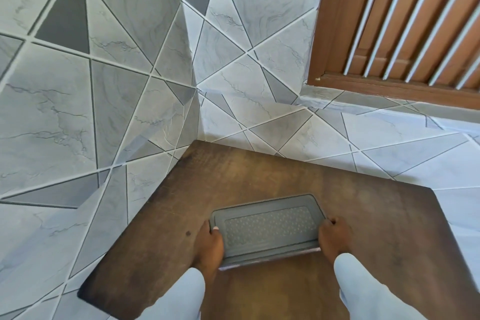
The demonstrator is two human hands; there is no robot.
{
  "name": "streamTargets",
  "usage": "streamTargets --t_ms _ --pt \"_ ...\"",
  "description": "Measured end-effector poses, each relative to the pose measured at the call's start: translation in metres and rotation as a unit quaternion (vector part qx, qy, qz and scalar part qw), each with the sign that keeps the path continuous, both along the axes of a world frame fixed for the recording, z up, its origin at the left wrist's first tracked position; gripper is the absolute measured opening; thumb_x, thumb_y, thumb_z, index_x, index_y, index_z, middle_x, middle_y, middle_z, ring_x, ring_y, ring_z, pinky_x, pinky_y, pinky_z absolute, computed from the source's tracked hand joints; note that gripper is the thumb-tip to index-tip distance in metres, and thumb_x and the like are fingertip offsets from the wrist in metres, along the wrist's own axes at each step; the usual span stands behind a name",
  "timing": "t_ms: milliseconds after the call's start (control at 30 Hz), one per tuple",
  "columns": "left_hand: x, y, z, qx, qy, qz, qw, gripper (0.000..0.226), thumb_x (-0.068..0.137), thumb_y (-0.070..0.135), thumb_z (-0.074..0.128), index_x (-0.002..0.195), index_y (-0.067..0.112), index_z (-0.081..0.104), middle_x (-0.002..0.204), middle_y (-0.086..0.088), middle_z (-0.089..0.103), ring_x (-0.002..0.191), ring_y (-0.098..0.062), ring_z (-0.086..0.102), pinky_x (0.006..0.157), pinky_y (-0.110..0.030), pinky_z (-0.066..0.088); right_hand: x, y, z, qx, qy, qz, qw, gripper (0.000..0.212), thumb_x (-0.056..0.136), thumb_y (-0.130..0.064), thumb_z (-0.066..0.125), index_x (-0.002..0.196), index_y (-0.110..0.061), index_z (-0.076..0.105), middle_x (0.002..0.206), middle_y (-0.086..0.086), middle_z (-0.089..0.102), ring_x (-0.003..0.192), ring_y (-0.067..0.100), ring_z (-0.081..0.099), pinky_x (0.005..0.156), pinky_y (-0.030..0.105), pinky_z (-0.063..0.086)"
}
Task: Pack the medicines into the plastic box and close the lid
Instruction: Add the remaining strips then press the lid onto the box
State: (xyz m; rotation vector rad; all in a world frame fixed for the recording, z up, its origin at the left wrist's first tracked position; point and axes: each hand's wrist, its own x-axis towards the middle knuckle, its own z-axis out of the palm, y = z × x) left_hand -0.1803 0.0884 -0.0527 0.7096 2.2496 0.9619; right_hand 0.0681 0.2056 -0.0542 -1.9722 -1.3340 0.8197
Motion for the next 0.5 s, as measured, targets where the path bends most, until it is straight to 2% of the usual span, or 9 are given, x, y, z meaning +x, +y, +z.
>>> streamTargets --t_ms 100,233,333,400,500 --pt "0.001 0.027 -0.005 -0.001 -0.041 -0.07 0.997 0.047 0.1 0.023 0.041 0.147 0.017 0.04 0.152 -0.008 0.041 0.139 -0.032 0.037 0.118 -0.048 0.026 0.024 -0.018 -0.003 0.001 0.019 -0.065 0.998 0.028 0.089 -0.006 0.042 0.061 -0.009 0.044 0.066 0.013 0.048 0.066 0.029 0.045 0.066 0.041 0.039" --pt "0.015 0.04 0.007 0.017 -0.018 -0.094 0.995 0.044 0.102 0.018 0.039 0.145 0.011 0.041 0.151 -0.01 0.041 0.139 -0.034 0.036 0.118 -0.042 0.024 0.046 -0.038 -0.013 -0.003 0.022 -0.085 0.996 0.036 0.094 -0.013 0.042 0.059 -0.017 0.038 0.061 0.009 0.043 0.059 0.024 0.041 0.064 0.037 0.037" --pt "0.021 0.043 0.013 0.014 -0.015 -0.106 0.994 0.041 0.101 0.015 0.036 0.14 0.01 0.048 0.145 -0.014 0.049 0.131 -0.038 0.045 0.113 -0.043 0.033 0.049 -0.043 -0.016 -0.008 -0.005 -0.058 0.998 0.037 0.1 -0.027 0.038 0.073 -0.011 0.058 0.073 0.013 0.059 0.071 0.032 0.057 0.07 0.038 0.045" --pt "0.023 0.044 0.018 0.017 0.008 -0.106 0.994 0.039 0.101 0.012 0.037 0.138 0.006 0.05 0.143 -0.017 0.05 0.129 -0.04 0.046 0.11 -0.043 0.034 0.05 -0.044 -0.016 -0.014 -0.014 -0.046 0.999 0.039 0.101 -0.029 0.035 0.08 -0.007 0.061 0.08 0.016 0.063 0.075 0.034 0.06 0.074 0.042 0.05" --pt "0.024 0.044 0.023 0.014 0.068 -0.104 0.992 0.036 0.101 0.009 0.039 0.134 0.001 0.053 0.141 -0.02 0.051 0.128 -0.042 0.046 0.11 -0.043 0.034 0.049 -0.045 -0.016 -0.011 -0.042 -0.038 0.998 0.038 0.1 -0.024 0.037 0.083 -0.004 0.064 0.088 0.022 0.065 0.08 0.038 0.06 0.078 0.044 0.051"
